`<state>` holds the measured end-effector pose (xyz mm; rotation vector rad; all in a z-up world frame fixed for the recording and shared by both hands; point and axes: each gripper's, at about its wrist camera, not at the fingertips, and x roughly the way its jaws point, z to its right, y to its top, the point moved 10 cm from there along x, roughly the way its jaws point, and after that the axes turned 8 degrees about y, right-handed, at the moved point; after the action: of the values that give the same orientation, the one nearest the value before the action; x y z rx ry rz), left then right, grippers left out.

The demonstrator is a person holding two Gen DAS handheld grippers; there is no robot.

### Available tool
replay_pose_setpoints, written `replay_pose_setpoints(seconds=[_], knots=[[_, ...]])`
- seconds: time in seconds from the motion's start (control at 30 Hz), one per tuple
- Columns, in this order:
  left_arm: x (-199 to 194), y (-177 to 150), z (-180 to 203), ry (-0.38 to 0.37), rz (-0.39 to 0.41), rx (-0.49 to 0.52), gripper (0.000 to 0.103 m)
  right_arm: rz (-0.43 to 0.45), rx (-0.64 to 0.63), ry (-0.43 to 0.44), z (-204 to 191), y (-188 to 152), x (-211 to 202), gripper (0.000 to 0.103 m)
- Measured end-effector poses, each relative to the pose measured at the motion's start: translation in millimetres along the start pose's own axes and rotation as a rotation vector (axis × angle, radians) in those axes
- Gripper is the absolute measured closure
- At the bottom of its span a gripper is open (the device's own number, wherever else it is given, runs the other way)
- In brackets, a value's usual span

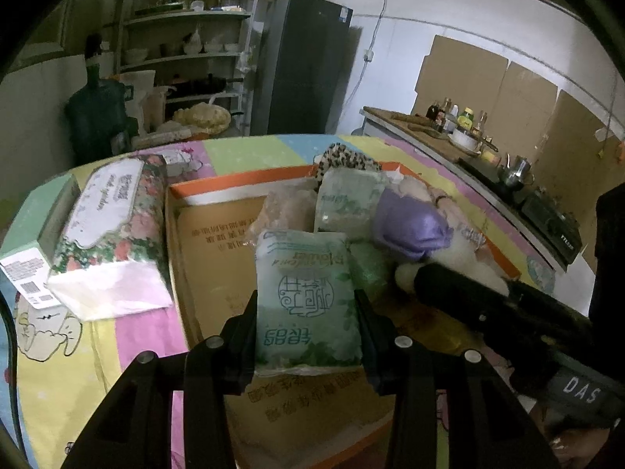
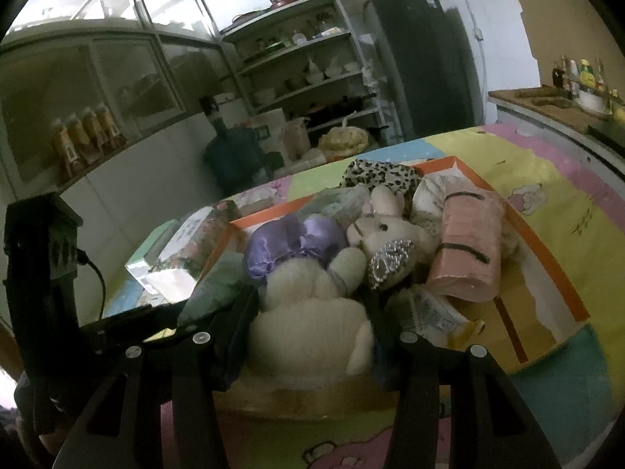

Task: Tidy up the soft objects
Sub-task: 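Lower both tools into the box and open them to release the bear and packet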

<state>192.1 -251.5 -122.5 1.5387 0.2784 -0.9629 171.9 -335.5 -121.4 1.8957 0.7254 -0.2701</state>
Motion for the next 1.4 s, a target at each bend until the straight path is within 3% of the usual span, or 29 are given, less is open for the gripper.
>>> replay_pose_setpoints(seconds=[0.5,0.87,1.4], knots=[[15.2,-5.0,-3.0,-0.018,-0.018,-0.022,0.055,-0.02,0.022,0.004,8.7,-1.8,14.3,0.051],[8.2,-5.4,1.1,-0.021,-0.004,0.004,0.029,-0.003,0.022,0.023,-0.2,2.3,8.4,0.039],[-28.2,9.6,-3.4,0.003,0.097,-0.016,0.029,0.085,0.011,0.029,-13.3,17.8,-15.4,0.033]])
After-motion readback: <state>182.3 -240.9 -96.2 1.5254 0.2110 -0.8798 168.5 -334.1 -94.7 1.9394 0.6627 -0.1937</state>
